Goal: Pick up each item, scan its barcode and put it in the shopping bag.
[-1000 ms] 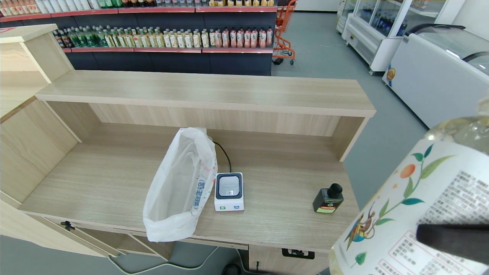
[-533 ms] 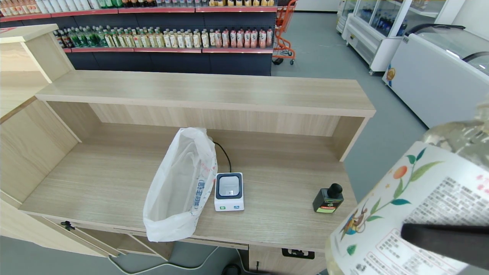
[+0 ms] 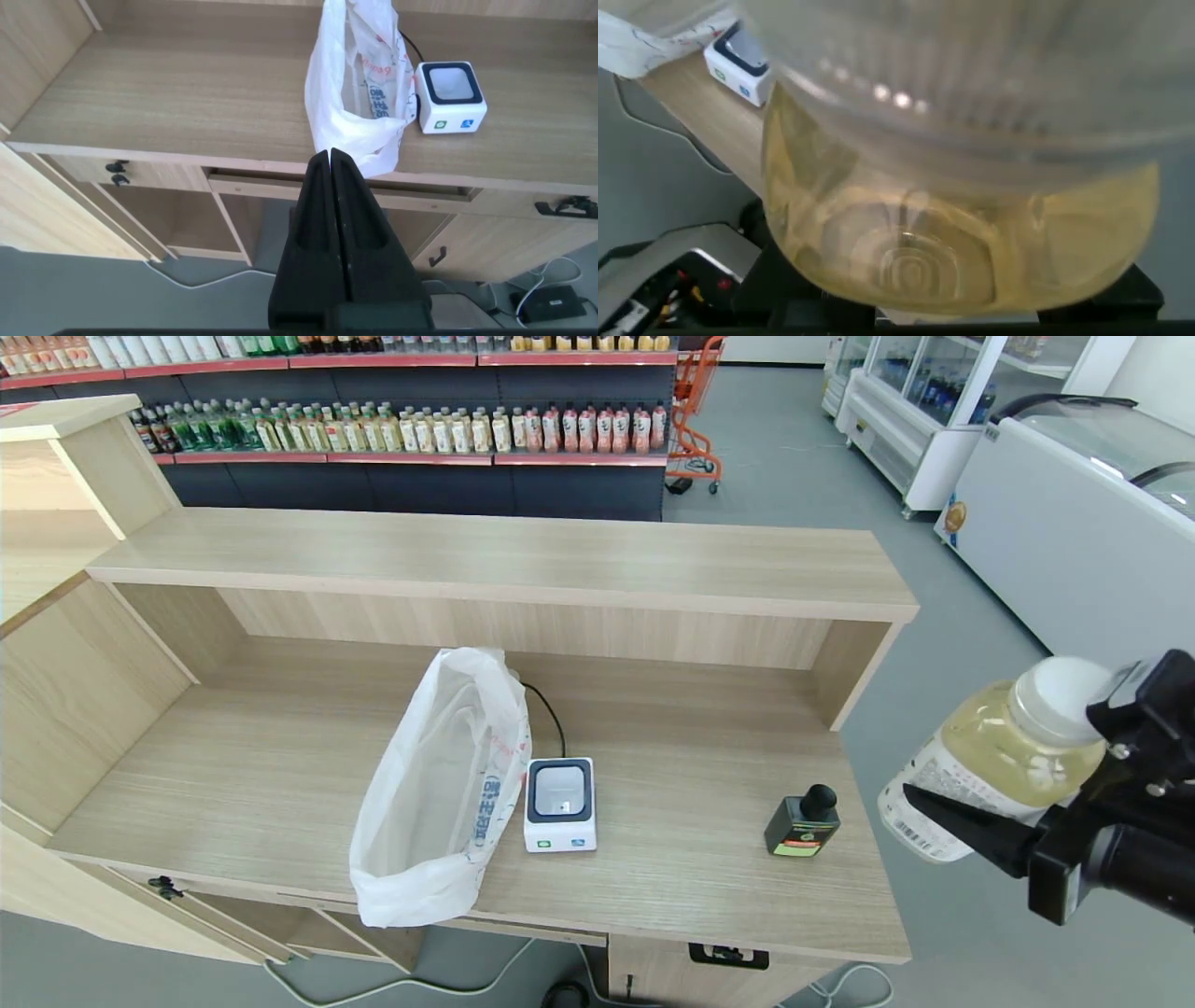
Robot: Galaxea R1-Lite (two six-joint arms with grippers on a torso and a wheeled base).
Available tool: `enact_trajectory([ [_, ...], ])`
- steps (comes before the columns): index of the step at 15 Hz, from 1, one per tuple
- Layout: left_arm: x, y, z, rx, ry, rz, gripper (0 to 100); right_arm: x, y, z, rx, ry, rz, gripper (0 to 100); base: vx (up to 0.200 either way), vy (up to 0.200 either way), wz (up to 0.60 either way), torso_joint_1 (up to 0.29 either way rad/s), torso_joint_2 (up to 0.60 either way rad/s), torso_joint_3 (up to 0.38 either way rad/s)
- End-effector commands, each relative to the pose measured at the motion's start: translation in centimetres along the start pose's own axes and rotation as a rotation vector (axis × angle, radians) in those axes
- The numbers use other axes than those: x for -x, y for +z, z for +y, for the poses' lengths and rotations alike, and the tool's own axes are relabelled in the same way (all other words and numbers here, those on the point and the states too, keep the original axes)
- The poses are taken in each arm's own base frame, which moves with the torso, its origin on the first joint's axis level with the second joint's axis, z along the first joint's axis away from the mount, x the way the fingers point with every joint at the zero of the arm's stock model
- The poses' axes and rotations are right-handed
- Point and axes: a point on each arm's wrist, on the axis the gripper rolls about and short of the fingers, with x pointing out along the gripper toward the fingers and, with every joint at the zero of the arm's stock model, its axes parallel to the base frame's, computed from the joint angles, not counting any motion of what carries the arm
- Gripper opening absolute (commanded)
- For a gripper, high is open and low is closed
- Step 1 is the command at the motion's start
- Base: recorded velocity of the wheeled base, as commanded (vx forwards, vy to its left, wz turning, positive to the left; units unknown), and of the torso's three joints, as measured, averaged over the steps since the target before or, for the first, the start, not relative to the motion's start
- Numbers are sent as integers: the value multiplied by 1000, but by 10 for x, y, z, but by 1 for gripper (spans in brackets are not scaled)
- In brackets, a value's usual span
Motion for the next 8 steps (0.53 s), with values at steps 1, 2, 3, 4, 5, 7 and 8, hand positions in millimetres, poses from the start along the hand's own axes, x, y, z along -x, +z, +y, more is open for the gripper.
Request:
enact_trajectory([
  [1, 0, 0, 0, 0, 1, 1, 0, -9, -22, -2, 94, -42, 65, 0, 0, 0, 0, 0, 0, 0],
  [2, 0, 0, 0, 0, 0, 1, 0, -10, -27, -1, 121, -42, 75, 0, 0, 0, 0, 0, 0, 0],
  [3, 0, 0, 0, 0, 0, 1, 0, -10, -29, 0, 150, -39, 80, 0, 0, 0, 0, 0, 0, 0],
  [4, 0, 0, 0, 0, 0, 1, 0, -9, -32, 1, 181, -34, 87, 0, 0, 0, 0, 0, 0, 0],
  [5, 0, 0, 0, 0, 0, 1, 0, -8, -37, 4, 202, -21, 107, 0, 0, 0, 0, 0, 0, 0],
  [7, 0, 0, 0, 0, 0, 0, 0, -7, -44, 7, 207, -9, 131, 0, 0, 0, 0, 0, 0, 0],
  [8, 0, 0, 0, 0, 0, 0, 0, -7, -44, 7, 207, -7, 131, 0, 0, 0, 0, 0, 0, 0],
])
